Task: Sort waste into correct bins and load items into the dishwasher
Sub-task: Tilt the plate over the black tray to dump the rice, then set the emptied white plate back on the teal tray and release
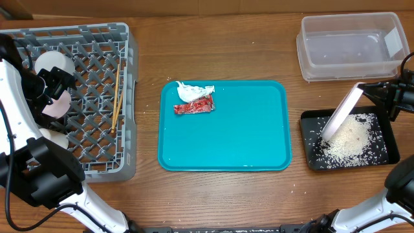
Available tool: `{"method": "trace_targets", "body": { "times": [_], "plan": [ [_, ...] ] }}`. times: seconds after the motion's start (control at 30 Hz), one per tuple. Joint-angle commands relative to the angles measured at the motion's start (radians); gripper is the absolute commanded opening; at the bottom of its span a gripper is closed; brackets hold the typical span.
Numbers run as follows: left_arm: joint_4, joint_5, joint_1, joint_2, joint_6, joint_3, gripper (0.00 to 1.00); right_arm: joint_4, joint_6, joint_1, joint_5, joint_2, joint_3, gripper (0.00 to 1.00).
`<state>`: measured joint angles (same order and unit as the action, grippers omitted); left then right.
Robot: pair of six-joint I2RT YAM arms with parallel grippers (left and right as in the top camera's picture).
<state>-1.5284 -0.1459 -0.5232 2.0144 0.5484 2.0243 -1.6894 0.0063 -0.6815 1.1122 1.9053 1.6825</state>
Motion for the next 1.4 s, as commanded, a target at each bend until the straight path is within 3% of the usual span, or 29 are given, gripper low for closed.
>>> {"method": "trace_targets", "body": {
  "times": [0.0,0.13,0.23,0.37,0.47,0.57,0.67,0.77,1.03,1.13,1.3,1.37],
  "plan": [
    [0.001,-0.003,0.006,0.0,0.009,0.016,1.0,0.0,-0.05,-0.002,0.075,-0.016,0.003,0.04],
    [0.001,-0.003,0.006,0.0,0.009,0.016,1.0,0.014,0.116,-0.002,-0.055,-0.013,0.003,0.04],
    [0.001,-0.003,0.006,0.0,0.009,0.016,1.0,0.014,-0.092,-0.002,0.071,-0.018,0.003,0.04],
    [0.001,-0.003,0.006,0.0,0.009,0.016,1.0,0.019,-0.031,-0.003,0.001,-0.016,0.003,0.04],
    [0.001,-0.003,0.006,0.0,0.009,0.016,1.0,0.031,0.103,-0.005,-0.042,-0.016,0.003,0.04],
    [0.001,-0.003,0.006,0.0,0.009,0.016,1.0,0.012,-0.16,-0.001,0.123,-0.02,0.003,0.04],
    [0.001,-0.003,0.006,0.0,0.009,0.016,1.0,-0.006,-0.012,0.0,0.04,-0.018,0.003,0.04],
    [0.001,-0.003,0.006,0.0,0.009,0.016,1.0,-0.006,-0.109,0.042,0.155,-0.077,0.003,0.04],
    [0.001,-0.003,0.006,0.0,0.009,0.016,1.0,0.02,-0.084,0.261,0.147,-0.222,0.03,0.04],
    [0.001,-0.003,0.006,0.0,0.009,0.016,1.0,0.073,-0.024,0.397,0.003,-0.271,0.03,0.04],
    [0.001,-0.003,0.006,0.0,0.009,0.016,1.0,0.186,0.28,0.695,-0.62,-0.301,0.03,0.04],
    [0.001,-0.003,0.006,0.0,0.009,0.016,1.0,0.195,0.353,0.804,-0.786,-0.294,0.026,0.04]
  ]
}}
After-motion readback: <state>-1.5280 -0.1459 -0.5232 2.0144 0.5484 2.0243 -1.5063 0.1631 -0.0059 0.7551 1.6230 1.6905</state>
